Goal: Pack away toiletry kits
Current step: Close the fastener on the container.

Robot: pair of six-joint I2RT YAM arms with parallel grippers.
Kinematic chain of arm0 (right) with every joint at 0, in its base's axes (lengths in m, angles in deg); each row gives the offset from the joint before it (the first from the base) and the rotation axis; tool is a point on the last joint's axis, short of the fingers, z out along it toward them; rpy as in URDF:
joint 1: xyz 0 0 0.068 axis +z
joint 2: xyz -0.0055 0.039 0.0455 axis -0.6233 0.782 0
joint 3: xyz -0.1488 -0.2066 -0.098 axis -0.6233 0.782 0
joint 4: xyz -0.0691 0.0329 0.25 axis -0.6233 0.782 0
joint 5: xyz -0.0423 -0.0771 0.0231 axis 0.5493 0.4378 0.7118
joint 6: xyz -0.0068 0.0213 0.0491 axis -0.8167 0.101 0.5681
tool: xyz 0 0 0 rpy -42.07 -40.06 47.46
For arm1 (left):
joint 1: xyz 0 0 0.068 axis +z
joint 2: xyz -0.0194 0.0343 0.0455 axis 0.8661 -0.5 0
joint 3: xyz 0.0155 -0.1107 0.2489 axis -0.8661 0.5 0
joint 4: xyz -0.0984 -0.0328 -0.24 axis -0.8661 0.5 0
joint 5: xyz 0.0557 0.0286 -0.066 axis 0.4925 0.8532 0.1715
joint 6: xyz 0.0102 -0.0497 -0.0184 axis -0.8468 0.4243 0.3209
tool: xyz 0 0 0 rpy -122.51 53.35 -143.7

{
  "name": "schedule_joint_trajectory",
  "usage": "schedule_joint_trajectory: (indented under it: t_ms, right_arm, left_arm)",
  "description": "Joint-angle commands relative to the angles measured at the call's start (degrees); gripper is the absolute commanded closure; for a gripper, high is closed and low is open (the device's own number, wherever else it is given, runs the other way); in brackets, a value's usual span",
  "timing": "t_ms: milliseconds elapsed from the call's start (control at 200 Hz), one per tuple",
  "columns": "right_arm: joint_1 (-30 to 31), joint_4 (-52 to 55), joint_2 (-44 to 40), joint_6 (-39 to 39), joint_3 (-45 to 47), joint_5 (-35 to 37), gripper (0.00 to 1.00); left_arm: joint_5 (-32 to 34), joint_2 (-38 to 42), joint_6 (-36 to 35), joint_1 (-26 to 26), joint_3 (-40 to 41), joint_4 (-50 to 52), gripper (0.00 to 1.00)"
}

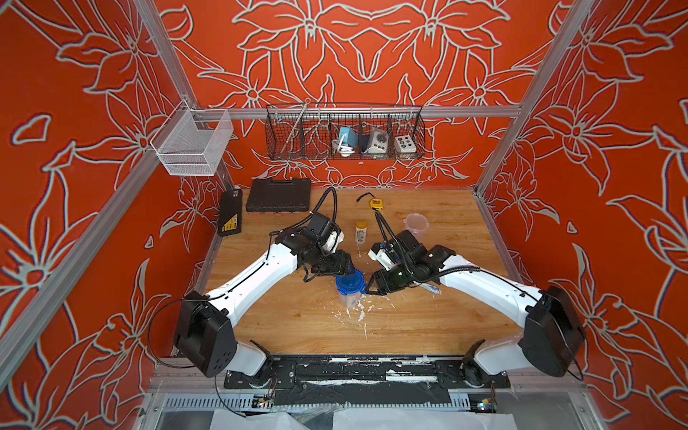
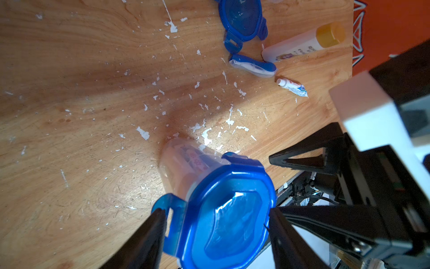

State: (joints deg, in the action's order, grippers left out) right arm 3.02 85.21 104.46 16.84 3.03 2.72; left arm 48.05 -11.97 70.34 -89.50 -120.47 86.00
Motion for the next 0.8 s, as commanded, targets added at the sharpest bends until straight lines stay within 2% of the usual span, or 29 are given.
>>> schedule_joint_trajectory:
  t_ms: [0, 440, 796]
  right_arm:
    - [0.4, -2.0, 0.9, 1.3, 0.8, -1.0, 0.41]
    - [0.7, -5.1, 3.8, 2.4, -0.3, -1.1, 0.41]
    - [0.6, -7.5, 5.3, 3.5, -1.2, -0.9, 0.42]
  left_arm:
    - [-1.3, -0.5, -1.0, -0.4, 1.1, 0.0, 0.33]
    - [-3.7, 1.0, 0.5, -0.8, 3.5, -1.4, 0.37]
    - [-6.6, 4.0, 4.4, -2.1, 7.9, -3.7, 0.42]
